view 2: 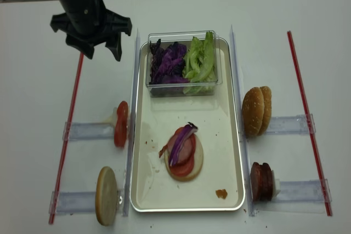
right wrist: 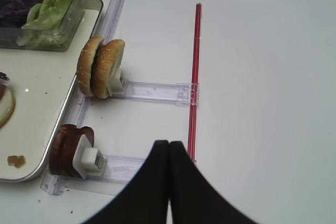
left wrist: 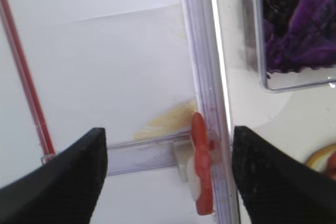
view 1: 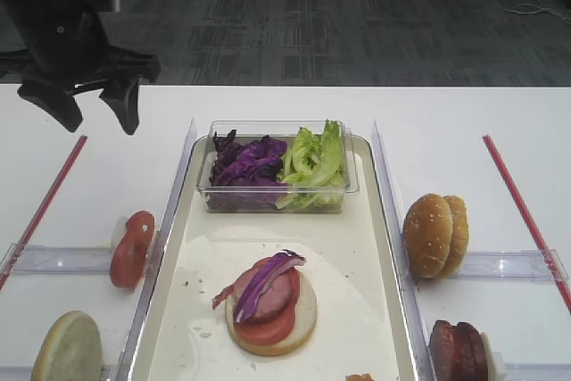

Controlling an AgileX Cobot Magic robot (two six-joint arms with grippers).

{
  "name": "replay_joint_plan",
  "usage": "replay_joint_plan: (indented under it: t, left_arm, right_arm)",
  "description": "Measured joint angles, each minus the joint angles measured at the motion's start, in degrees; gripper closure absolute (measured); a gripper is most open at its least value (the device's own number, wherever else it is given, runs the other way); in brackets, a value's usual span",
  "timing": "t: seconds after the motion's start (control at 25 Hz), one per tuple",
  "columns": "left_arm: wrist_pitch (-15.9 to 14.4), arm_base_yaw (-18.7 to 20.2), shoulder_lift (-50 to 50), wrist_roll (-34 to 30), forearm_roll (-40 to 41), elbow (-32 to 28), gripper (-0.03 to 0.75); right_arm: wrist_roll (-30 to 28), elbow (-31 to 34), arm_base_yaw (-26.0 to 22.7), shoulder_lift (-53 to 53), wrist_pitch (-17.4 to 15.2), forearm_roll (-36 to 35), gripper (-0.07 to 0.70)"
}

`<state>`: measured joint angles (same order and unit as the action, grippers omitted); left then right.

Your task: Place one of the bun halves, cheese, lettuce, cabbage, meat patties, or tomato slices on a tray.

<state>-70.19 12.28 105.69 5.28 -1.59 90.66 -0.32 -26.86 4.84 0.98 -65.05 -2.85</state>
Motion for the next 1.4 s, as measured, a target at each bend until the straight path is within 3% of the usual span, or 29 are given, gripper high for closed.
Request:
replay_joint_plan:
  t: [0.36, 0.8, 1.04, 1.4]
  left_arm:
    - [0.0, -6.4, 0.0, -0.6, 0.54, 0.0, 0.246]
    - [-0.12, -6.91, -3.67, -0.94, 1.59, -0.81, 0.246]
    - [-0.22, -6.91, -12.52, -0.94, 1.59, -8.22, 0.246]
    - [-0.43, -7.04, -29.29, -1.77, 1.59, -23.89, 0.246]
  right_arm:
    - [0.0, 0.0, 0.0, 0.0, 0.0, 0.0, 0.618]
    - [-0.1, 0.0, 0.0, 0.0, 0.0, 0.0, 0.618]
    - [-0.1, 0.0, 0.0, 0.0, 0.0, 0.0, 0.618]
    - [-0.19, 0.0, 0.0, 0.0, 0.11, 0.0, 0.618]
